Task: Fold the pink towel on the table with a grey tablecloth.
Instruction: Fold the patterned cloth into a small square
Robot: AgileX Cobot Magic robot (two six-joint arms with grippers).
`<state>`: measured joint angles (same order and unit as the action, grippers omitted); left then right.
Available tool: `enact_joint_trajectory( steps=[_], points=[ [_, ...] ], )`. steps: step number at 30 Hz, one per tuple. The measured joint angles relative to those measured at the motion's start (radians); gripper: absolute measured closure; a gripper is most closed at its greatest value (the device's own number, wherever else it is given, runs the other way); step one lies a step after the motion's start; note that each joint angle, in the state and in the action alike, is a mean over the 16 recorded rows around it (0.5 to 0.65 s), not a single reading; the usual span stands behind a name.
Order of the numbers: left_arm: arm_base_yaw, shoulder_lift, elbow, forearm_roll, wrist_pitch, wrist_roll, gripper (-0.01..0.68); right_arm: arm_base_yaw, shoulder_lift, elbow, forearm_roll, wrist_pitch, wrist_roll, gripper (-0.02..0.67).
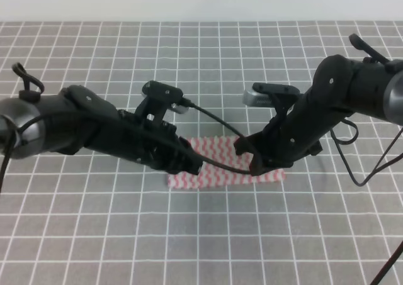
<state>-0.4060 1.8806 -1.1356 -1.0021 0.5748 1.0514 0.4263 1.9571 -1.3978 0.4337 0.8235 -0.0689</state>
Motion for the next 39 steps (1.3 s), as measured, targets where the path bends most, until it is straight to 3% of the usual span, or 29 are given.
enact_joint_trajectory(
  steps=[13,39],
  points=[
    [0.0,0.007,0.0,0.224,0.0,-0.187,0.673,-0.002,0.027,0.001,-0.041,0.015,0.006,0.664],
    [0.0,-0.089,-0.021,0.233,0.007,-0.195,0.673,-0.026,0.028,0.0,-0.083,0.011,0.008,0.664]
  ],
)
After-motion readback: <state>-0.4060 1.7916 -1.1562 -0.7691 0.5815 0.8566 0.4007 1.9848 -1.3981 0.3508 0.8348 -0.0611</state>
